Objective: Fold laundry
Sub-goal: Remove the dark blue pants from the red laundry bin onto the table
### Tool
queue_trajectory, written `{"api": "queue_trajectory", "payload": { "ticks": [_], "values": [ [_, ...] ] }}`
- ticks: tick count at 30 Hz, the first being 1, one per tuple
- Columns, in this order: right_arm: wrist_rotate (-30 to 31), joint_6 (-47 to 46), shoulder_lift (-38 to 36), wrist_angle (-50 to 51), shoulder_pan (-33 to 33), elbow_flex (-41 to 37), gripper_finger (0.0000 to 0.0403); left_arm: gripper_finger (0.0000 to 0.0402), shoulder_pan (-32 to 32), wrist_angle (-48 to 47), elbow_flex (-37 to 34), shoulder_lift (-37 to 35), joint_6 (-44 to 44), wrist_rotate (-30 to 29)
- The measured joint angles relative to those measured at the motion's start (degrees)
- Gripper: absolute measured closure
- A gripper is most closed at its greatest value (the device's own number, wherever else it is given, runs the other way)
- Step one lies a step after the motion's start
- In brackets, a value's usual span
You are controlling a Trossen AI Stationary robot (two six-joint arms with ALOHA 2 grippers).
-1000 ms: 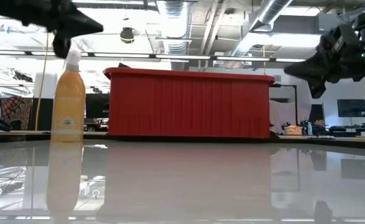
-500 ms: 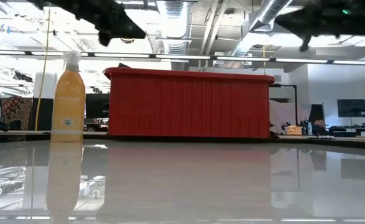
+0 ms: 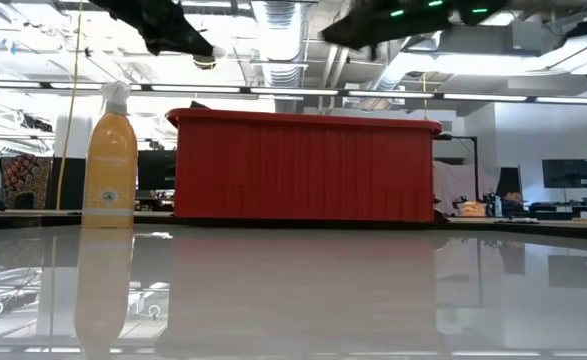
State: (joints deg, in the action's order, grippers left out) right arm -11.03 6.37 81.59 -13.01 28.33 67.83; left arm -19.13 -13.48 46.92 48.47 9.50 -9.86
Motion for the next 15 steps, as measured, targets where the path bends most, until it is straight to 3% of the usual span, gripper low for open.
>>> {"api": "queue_trajectory", "payload": {
  "ticks": [9,15],
  "values": [
    [-0.22,4.32,27.53,26.73,1.53,36.42,0.0153,0.0229,-0.16,-3.9,-0.11,-0.99,-0.52,-3.49],
    [-0.26,4.34,40.88,32.86,1.25,53.81,0.0131,0.0217,-0.16,-4.3,-0.11,-0.99,-0.71,-3.5]
  ]
}}
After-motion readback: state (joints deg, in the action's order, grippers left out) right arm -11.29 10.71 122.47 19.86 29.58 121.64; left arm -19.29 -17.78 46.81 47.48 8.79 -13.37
